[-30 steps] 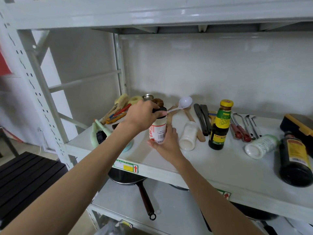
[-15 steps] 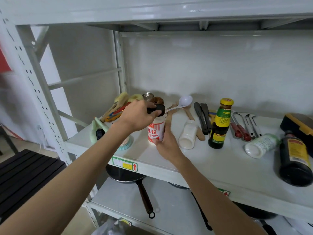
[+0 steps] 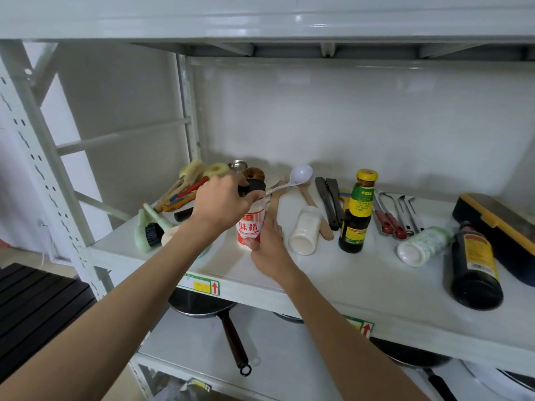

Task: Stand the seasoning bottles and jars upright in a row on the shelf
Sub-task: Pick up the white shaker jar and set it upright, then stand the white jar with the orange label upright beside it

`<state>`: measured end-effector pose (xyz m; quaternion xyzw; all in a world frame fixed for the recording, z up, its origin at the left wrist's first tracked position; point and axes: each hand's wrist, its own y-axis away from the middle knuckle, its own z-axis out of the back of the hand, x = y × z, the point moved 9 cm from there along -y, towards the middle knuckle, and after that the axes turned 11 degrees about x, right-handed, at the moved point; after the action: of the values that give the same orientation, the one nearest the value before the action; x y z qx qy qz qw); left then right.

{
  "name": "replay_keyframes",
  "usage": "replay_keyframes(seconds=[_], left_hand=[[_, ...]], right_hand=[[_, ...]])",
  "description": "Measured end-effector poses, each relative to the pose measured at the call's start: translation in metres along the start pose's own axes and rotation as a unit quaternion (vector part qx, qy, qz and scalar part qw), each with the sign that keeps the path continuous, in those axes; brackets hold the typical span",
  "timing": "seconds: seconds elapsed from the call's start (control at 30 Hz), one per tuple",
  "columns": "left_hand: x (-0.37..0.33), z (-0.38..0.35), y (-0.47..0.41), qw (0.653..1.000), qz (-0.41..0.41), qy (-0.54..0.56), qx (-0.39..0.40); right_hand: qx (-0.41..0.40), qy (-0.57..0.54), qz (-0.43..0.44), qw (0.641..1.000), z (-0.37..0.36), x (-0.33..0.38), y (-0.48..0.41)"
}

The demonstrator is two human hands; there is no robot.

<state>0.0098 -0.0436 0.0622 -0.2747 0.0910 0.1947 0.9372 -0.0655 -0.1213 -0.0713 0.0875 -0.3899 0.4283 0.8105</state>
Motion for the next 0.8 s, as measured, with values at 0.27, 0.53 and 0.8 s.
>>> replay_keyframes(seconds=[0.27, 0.53, 0.8], left_hand=[[0.005, -0.002, 0.004, 0.999, 0.016, 0.045, -0.004], [0.002, -0.003, 0.003, 0.999, 0.023, 0.029, 0.010], [-0.005, -0.004, 0.006, 0.998, 0.021, 0.010, 0.057]], right_hand=[[-0.007, 0.008, -0.010, 1.000, -0.006, 0.001, 0.002], [0.016, 0.019, -0.033, 0.999, 0.011, 0.007, 0.016], [-0.143, 0.102, -0.102, 0.979, 0.113, 0.005, 0.019]])
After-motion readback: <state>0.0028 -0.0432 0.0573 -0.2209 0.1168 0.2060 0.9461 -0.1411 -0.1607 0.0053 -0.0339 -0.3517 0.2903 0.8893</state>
